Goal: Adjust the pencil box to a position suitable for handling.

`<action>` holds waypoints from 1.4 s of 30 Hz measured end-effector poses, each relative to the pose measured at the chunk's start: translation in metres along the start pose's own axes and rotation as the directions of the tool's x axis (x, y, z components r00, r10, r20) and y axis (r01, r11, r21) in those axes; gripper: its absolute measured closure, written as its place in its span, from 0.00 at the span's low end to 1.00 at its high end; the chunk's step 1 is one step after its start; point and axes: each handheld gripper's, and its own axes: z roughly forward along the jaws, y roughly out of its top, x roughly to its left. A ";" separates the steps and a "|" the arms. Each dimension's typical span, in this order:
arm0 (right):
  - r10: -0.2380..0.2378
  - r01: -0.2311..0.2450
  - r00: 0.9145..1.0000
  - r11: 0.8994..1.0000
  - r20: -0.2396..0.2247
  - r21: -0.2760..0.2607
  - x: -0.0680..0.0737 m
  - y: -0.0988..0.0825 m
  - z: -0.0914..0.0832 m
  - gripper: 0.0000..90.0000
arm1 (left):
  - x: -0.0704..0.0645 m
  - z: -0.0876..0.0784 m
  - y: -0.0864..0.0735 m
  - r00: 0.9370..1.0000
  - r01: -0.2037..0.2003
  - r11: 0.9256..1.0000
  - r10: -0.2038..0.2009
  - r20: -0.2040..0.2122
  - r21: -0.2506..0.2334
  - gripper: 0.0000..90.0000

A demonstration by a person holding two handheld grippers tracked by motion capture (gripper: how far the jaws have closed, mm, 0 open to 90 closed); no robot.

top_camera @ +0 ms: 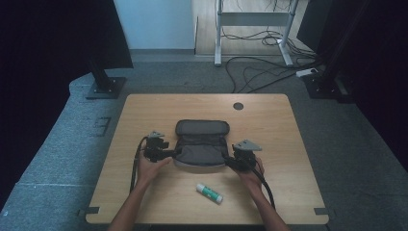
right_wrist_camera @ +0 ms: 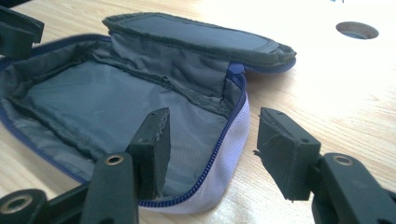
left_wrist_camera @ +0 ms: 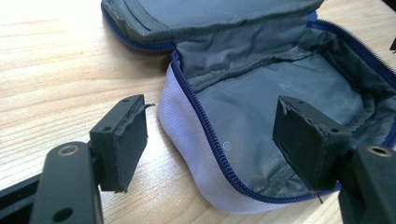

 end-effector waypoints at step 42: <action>-0.038 0.034 0.985 0.999 -0.169 -0.027 0.020 -0.026 -0.061 0.47 | -0.014 -0.050 -0.043 0.999 -0.034 0.996 0.036 0.017 -0.088 0.35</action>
